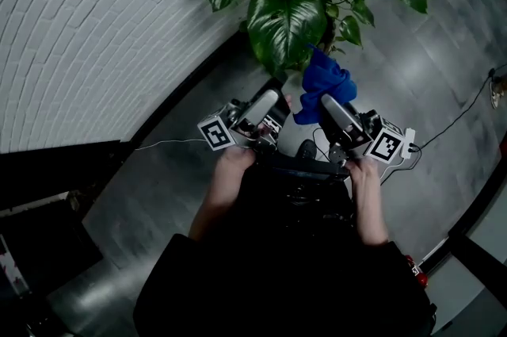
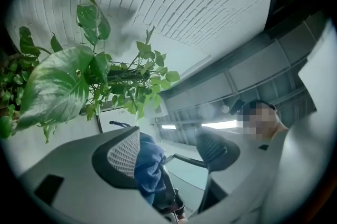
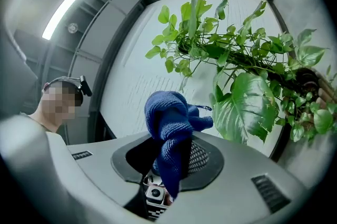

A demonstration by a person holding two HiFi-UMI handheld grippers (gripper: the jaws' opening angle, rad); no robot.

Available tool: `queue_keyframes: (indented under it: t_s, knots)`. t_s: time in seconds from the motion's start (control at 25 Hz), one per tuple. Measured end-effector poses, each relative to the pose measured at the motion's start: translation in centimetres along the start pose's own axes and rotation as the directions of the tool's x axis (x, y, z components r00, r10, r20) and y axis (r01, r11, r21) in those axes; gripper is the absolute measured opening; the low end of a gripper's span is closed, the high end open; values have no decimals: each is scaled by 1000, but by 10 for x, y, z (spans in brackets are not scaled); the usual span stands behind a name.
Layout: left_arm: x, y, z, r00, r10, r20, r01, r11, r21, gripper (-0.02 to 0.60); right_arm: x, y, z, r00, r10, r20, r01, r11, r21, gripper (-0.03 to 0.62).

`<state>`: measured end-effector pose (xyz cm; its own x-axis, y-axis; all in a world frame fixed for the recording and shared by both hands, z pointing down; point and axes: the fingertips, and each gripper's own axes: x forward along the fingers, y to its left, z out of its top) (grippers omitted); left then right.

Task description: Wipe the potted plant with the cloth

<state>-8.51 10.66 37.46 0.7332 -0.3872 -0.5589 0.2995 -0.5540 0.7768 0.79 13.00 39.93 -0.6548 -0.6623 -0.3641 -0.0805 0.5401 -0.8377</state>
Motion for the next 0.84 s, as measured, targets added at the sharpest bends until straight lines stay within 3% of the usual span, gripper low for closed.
queue_keyframes:
  t_s: [0.16, 0.36, 0.52, 0.84]
  knots:
    - [8, 5, -12, 1000, 5, -1, -5, 1000, -3, 362, -14, -1, 7, 1000, -1, 3, 1, 1000, 29, 120]
    - [1, 10, -6, 1000, 4, 11, -4, 1000, -15, 360, -9, -11, 1, 999, -44, -23, 43, 999, -23, 120]
    - [8, 11, -16, 1000, 13, 20, -13, 1000, -13, 360, -19, -10, 5, 998, -42, -42, 41, 999, -7, 120]
    - [-11, 19, 13, 1000, 0, 15, 1, 999, -52, 357, 9, -22, -13, 997, -75, -33, 75, 997, -13, 120]
